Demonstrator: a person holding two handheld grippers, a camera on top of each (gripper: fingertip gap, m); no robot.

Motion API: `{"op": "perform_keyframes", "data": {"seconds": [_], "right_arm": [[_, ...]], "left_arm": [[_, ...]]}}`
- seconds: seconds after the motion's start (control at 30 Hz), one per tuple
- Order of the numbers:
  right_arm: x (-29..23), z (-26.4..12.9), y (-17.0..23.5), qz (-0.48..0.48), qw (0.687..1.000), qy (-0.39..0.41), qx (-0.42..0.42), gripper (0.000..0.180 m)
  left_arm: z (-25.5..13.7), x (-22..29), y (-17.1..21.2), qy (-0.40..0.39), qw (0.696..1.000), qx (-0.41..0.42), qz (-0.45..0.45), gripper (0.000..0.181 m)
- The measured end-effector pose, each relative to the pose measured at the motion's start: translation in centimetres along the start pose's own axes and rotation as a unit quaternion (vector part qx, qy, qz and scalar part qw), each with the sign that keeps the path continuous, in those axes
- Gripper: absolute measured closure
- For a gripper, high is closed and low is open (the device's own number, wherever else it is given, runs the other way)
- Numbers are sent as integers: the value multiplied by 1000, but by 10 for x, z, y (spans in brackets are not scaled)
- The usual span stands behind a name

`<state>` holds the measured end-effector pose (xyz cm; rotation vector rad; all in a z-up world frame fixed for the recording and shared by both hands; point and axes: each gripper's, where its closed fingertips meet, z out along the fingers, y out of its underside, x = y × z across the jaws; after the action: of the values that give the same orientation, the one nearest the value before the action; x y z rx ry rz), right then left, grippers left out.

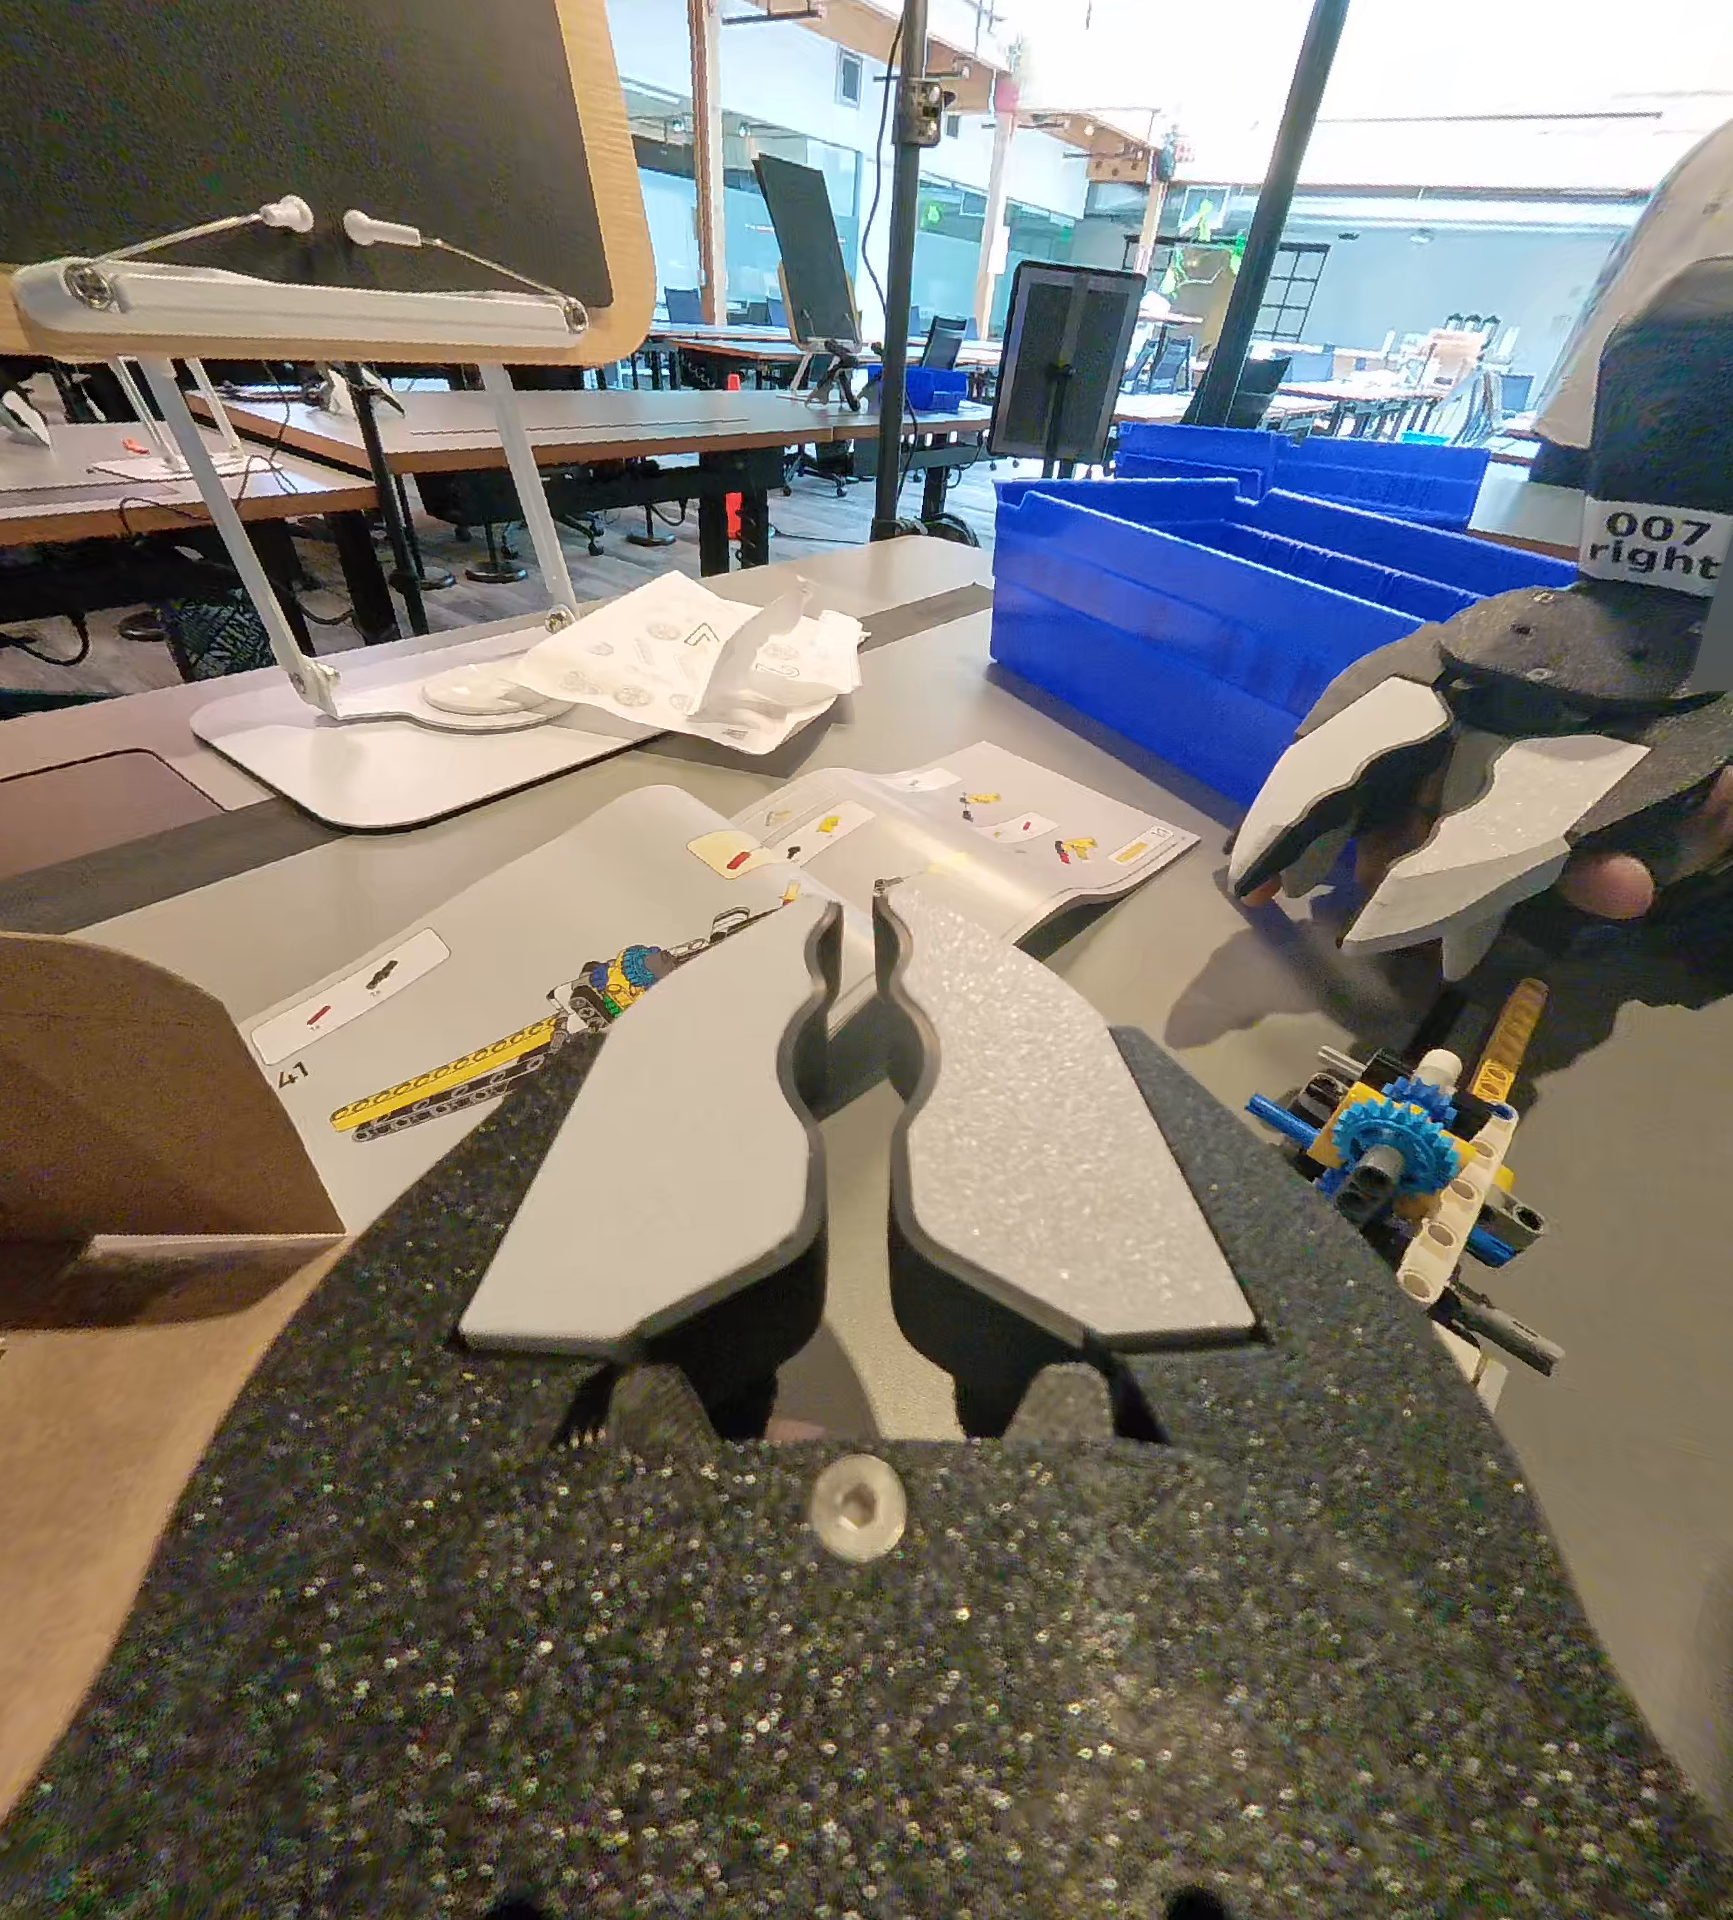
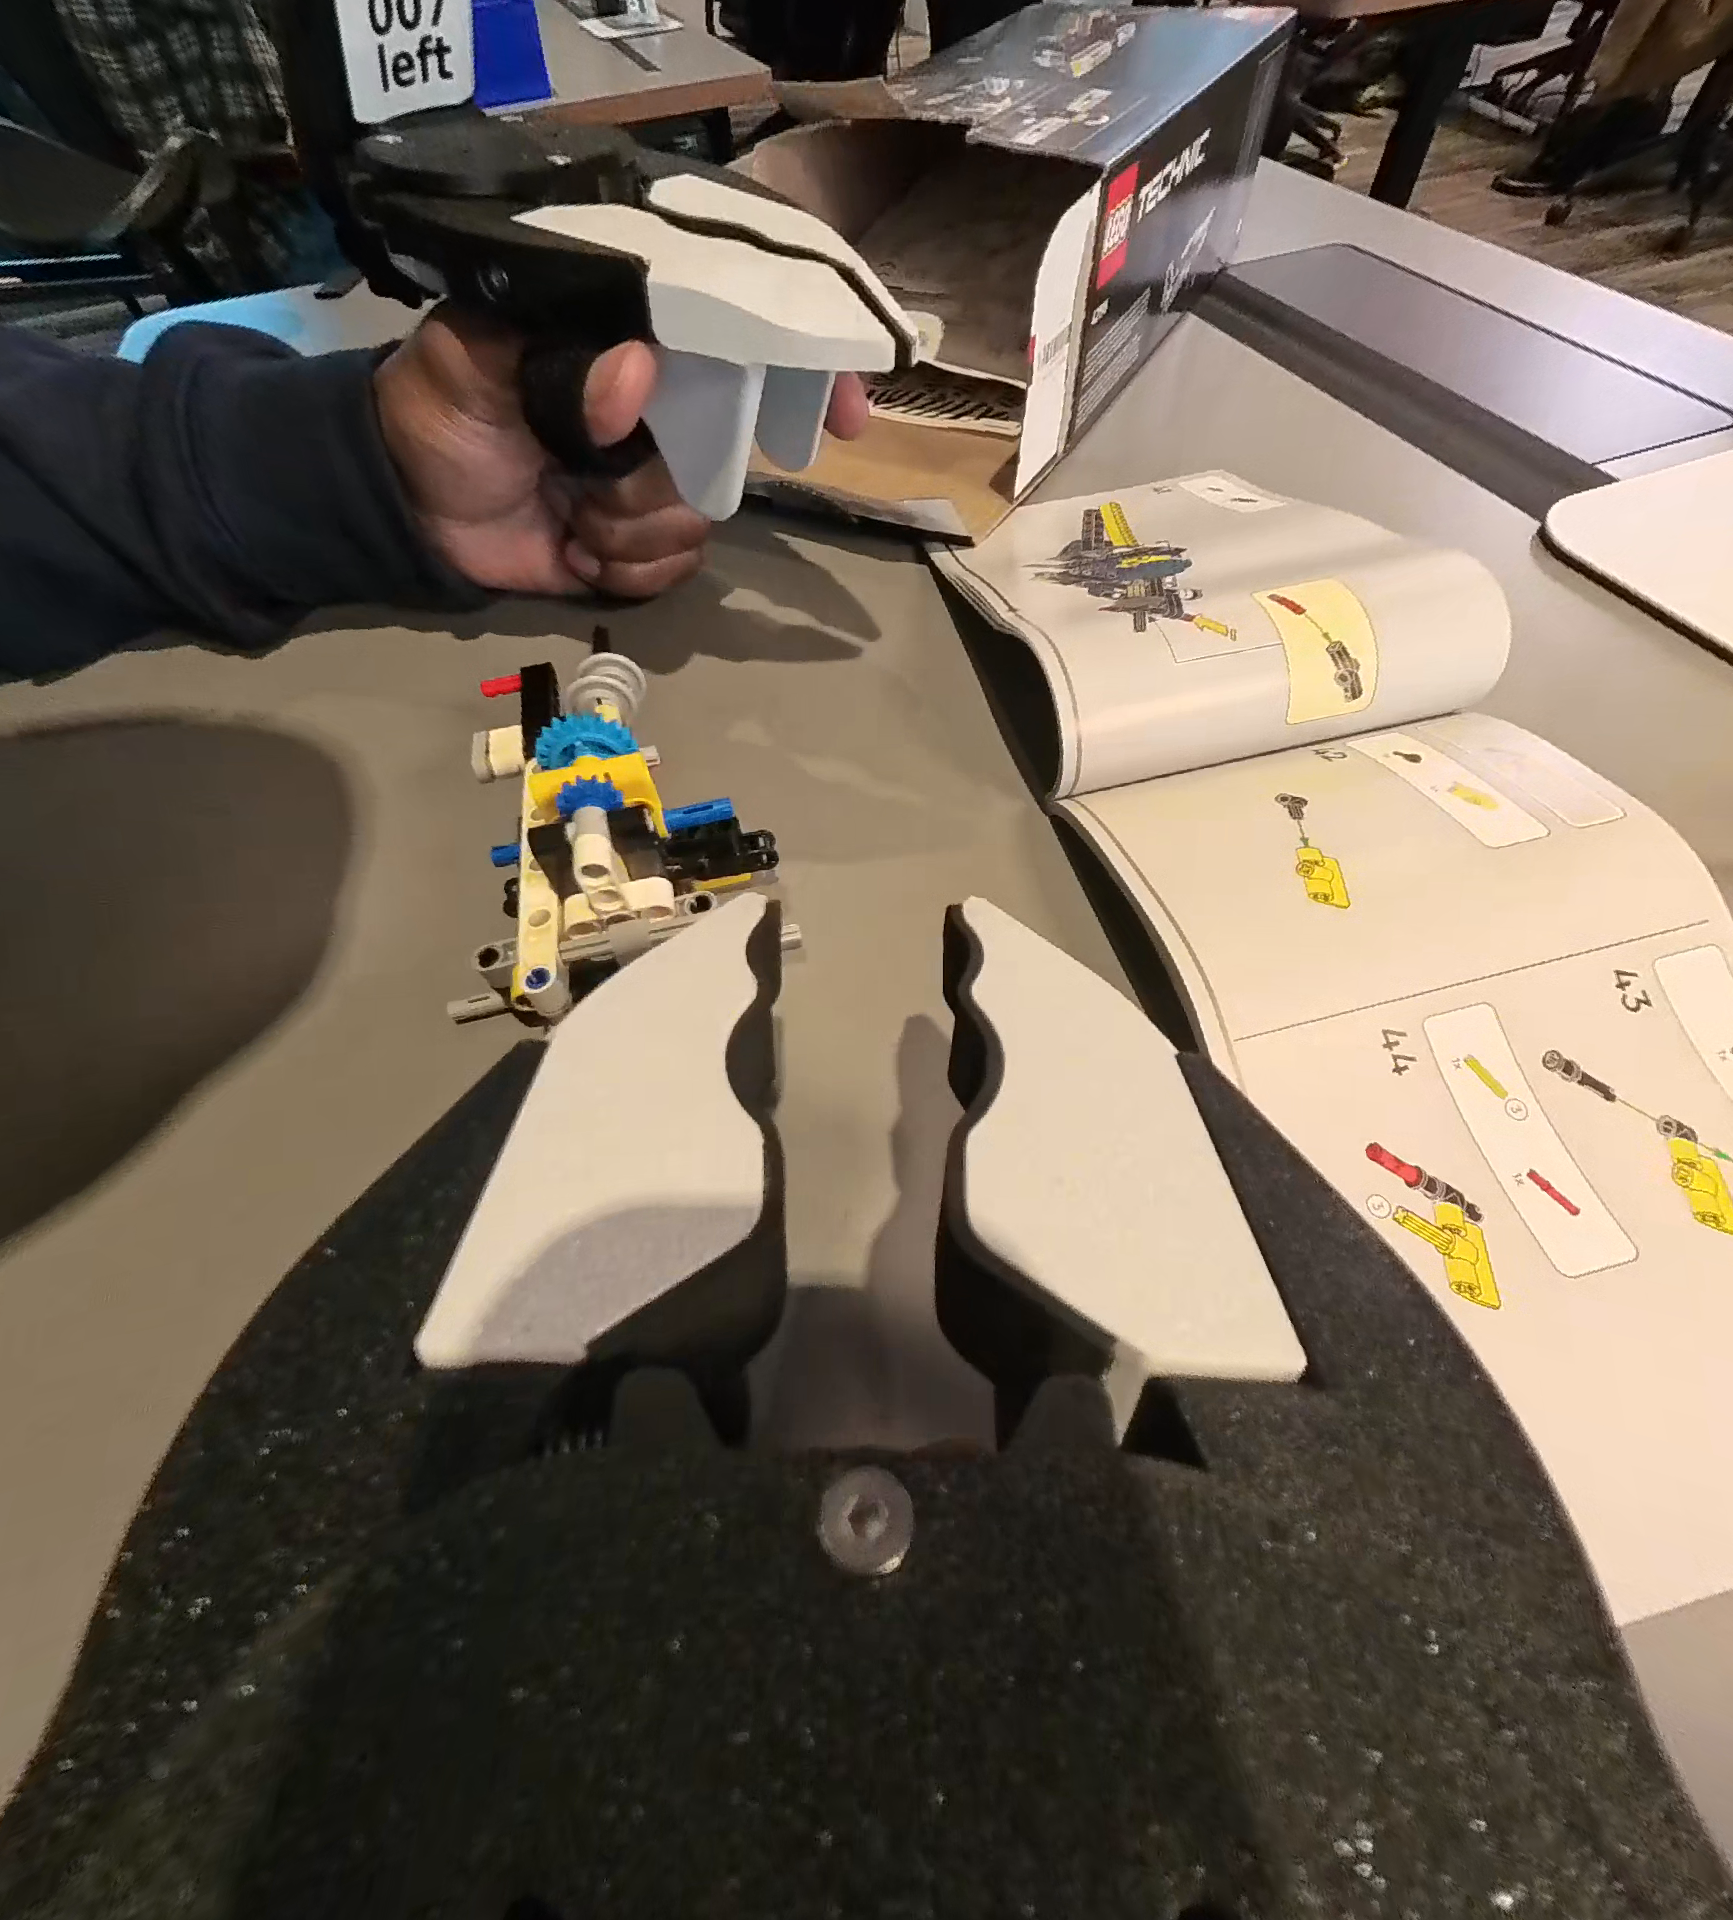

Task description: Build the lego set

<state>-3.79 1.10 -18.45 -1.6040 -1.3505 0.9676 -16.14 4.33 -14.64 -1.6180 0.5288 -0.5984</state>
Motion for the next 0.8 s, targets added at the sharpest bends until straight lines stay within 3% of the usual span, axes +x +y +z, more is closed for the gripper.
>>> {"op": "perform_keyframes", "data": {"seconds": [0.8], "right_arm": [[2,2,1,7,1000,0,-7,151]], "left_arm": [[2,0,1,-4,1000,-6,-1,176]]}}
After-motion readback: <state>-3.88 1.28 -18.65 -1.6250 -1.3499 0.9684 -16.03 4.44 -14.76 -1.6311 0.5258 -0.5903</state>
